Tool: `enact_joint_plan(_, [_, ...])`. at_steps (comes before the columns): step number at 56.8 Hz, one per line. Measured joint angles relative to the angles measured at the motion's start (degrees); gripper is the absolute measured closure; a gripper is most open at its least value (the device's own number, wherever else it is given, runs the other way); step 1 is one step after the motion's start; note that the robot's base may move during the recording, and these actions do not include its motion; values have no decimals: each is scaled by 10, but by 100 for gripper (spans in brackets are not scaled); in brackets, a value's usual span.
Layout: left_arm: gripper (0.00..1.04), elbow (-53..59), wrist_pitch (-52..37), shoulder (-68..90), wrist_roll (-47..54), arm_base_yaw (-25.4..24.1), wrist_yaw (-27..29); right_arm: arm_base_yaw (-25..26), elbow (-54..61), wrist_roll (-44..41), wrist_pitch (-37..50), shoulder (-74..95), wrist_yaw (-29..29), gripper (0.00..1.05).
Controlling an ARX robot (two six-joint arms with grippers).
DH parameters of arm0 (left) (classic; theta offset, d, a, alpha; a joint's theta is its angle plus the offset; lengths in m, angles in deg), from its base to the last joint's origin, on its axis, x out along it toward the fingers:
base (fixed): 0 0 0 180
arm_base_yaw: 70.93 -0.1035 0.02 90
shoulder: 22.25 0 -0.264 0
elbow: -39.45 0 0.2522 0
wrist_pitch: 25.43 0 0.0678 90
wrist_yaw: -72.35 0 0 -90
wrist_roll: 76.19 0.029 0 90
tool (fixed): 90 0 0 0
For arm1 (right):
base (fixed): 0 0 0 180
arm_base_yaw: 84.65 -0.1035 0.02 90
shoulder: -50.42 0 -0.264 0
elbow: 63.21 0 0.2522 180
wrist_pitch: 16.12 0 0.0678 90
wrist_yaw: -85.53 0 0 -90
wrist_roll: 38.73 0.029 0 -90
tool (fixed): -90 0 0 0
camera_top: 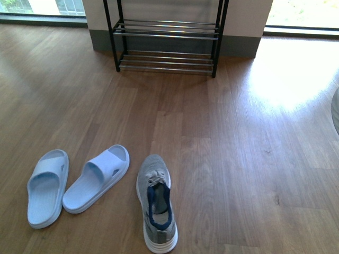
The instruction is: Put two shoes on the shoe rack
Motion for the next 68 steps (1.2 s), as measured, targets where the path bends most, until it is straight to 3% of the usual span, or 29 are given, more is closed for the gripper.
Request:
enact_joint_plan(50, [9, 0, 0, 0, 0, 0, 2, 0, 0, 1, 0, 0, -2, 104])
enact_joint_plan(52, [9, -1, 4, 4, -4, 5, 21, 0, 0, 1, 0, 0, -2, 104])
enact_joint_plan(57, [9, -28, 62, 72, -50, 88, 237, 0, 0, 1, 0, 0, -1, 104])
enact_joint_plan(61, [9, -44, 62, 155, -74, 139, 340, 0, 0, 1, 0, 0, 0, 104])
enact_joint_plan(68, [9, -69, -9, 290, -86, 148, 317, 0, 0, 1, 0, 0, -2, 104])
